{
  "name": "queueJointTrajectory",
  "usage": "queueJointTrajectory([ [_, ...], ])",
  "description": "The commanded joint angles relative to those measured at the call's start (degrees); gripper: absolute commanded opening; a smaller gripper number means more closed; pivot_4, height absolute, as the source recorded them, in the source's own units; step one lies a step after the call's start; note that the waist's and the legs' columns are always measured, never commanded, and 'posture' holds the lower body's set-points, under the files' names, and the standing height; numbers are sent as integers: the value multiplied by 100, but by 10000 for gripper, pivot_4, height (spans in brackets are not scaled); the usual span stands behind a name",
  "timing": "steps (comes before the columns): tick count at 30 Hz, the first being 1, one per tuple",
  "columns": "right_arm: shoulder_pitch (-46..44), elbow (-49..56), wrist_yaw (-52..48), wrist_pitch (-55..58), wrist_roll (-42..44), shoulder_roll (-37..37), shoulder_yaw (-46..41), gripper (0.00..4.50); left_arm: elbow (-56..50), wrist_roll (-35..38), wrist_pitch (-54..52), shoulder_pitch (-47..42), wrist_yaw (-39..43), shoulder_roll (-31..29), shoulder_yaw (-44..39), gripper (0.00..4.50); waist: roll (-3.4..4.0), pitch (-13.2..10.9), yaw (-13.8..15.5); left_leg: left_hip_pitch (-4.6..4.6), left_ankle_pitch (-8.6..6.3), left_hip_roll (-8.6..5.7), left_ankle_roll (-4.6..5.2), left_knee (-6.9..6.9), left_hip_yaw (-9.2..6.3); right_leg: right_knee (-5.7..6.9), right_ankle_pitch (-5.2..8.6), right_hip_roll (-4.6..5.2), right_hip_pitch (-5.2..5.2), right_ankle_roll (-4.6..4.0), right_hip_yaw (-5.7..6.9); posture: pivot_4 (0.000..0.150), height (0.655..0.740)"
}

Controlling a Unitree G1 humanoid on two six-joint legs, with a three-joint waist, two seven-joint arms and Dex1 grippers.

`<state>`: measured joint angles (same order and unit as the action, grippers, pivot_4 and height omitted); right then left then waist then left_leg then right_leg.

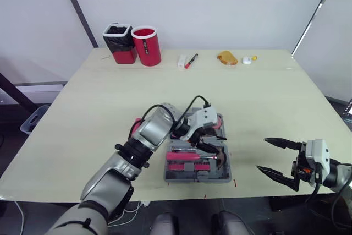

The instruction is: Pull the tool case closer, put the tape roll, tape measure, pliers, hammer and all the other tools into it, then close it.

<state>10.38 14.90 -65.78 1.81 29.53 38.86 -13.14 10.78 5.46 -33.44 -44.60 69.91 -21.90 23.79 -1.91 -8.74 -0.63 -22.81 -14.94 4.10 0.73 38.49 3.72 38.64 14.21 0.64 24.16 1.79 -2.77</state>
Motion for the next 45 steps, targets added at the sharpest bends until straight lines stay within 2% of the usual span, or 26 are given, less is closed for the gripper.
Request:
queueJointTrajectory([
  [1, 23, 95, 19, -119, 28, -38, -8, 45000, 113, 369, 657, 190, 11, 64, -480, 33665, 0, 0, 5, 0, 0, 0, 0, 0, -1, 1, 0, 0, 0, 0, 1, 1500, 7400],
  [3, 12, 101, 38, -119, 13, -60, 17, 45000, 248, 370, 957, 346, 262, -87, -453, 33665, 1, 0, 7, -1, 0, 0, 0, 1, -1, 1, 0, 0, 0, 0, 2, 1500, 7400],
  [5, 7, 110, 56, -119, 10, -72, 33, 45000, 455, 399, 1270, 469, 431, -214, -496, 28436, 1, 1, 2, 0, 0, 0, 0, 1, 0, 1, 0, 0, -1, 0, 1, 1500, 7400],
  [7, 14, 119, 66, -120, 13, -72, 39, 45000, 616, 406, 1534, 527, 549, -302, -520, 21831, 1, 1, 4, 1, 0, 0, 0, 3, 1, 5, 0, 0, -1, 0, 0, 1500, 7400],
  [8, 17, 121, 69, -121, 14, -70, 41, 45000, 682, 405, 1635, 540, 599, -335, -519, 16190, 1, 1, 6, 2, 0, 0, 0, 5, 1, 7, 0, 0, -1, 0, 1, 1500, 7400],
  [9, 16, 121, 74, -120, 14, -68, 44, 45000, 774, 402, 1730, 550, 626, -359, -528, 13008, 1, 1, 8, 1, 0, 0, 0, 7, 1, 9, 0, 0, -1, 0, 1, 1500, 7400],
  [11, 9, 117, 82, -117, 13, -66, 52, 45000, 945, 360, 1943, 578, 683, -408, -512, 1603, 1, 1, 20, 1, 0, 0, 0, 12, 0, 13, 0, 0, -1, 0, 2, 1500, 7400],
  [12, 2, 113, 85, -116, 9, -66, 59, 45000, 1027, 321, 2077, 606, 731, -442, -485, 710, 1, 1, 24, 1, 0, 0, 0, 14, 0, 13, 0, 1, -2, 0, 2, 1500, 7400],
  [25, -30, 101, 90, -108, 15, -40, 64, 45000, 1482, -11, 2905, 867, 990, -452, -235, 710, 1, 1, 17, 1, 0, 0, 0, 15, 0, 14, 0, -1, -5, 0, -2, 1500, 7400],
  [45, -17, 129, 96, -97, 18, -14, 41, 45000, 2477, -328, 3574, 1004, 844, -223, -182, 710, 14, 9, 30, 12, 0, 0, 0, 15, -1, 7, 0, 0, -21, 0, 0, 1500, 7400],
])
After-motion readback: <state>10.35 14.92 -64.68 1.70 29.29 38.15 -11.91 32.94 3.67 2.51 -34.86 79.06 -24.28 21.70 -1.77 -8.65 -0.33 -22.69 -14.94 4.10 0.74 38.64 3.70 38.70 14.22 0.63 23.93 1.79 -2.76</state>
